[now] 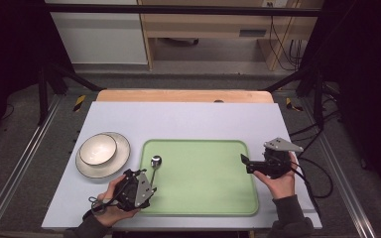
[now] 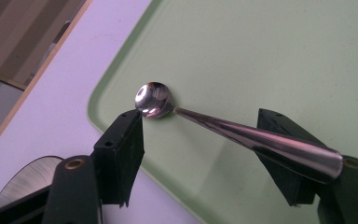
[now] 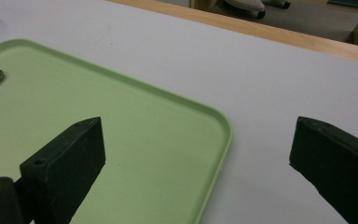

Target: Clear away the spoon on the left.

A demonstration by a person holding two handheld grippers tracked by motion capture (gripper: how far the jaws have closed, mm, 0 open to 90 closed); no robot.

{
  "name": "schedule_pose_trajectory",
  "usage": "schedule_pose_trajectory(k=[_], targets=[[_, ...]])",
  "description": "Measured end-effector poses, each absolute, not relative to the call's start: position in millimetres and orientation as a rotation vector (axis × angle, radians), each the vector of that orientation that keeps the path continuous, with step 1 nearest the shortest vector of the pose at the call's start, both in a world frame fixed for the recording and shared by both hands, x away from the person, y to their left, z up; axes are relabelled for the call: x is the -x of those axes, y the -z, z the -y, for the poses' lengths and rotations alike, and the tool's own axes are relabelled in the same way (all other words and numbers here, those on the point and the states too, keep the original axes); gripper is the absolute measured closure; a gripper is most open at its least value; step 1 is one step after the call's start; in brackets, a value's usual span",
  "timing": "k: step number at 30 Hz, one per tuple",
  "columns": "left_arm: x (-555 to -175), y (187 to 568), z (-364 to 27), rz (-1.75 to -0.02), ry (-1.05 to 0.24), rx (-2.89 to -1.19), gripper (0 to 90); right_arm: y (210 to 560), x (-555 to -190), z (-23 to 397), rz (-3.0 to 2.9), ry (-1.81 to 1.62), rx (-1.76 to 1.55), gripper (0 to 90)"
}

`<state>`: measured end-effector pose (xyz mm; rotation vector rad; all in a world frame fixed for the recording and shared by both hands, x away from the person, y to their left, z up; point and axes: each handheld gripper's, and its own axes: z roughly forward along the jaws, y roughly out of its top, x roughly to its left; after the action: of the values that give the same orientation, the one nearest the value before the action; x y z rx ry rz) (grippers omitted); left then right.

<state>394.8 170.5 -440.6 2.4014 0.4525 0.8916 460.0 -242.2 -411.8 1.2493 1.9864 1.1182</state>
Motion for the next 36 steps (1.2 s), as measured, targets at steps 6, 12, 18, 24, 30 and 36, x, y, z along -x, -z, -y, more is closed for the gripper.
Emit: schedule_pose_trajectory(k=[6,12,18,24,30,36], targets=[[-395,442,-170,-0.450,-0.871,-2.419,28.1,412,-460,242,-1.987,-1.117,-1.249,3.6],[-397,445,-169,-0.449,-0.846,-2.450,23.0,412,-460,242,-1.990,-1.115,-1.245,3.5],[-397,448,-167,-0.445,-0.821,-2.474,20.0,412,-460,242,-1.989,-1.116,-1.249,3.3],[-397,450,-166,-0.455,-0.813,-2.491,14.9,412,-460,242,-1.989,-1.112,-1.247,3.1],[-397,451,-165,-0.462,-0.789,-2.505,12.7,412,-460,243,-1.992,-1.110,-1.247,2.9],[-396,452,-164,-0.443,-0.776,-2.520,10.5,412,-460,243,-1.993,-1.107,-1.247,2.5]])
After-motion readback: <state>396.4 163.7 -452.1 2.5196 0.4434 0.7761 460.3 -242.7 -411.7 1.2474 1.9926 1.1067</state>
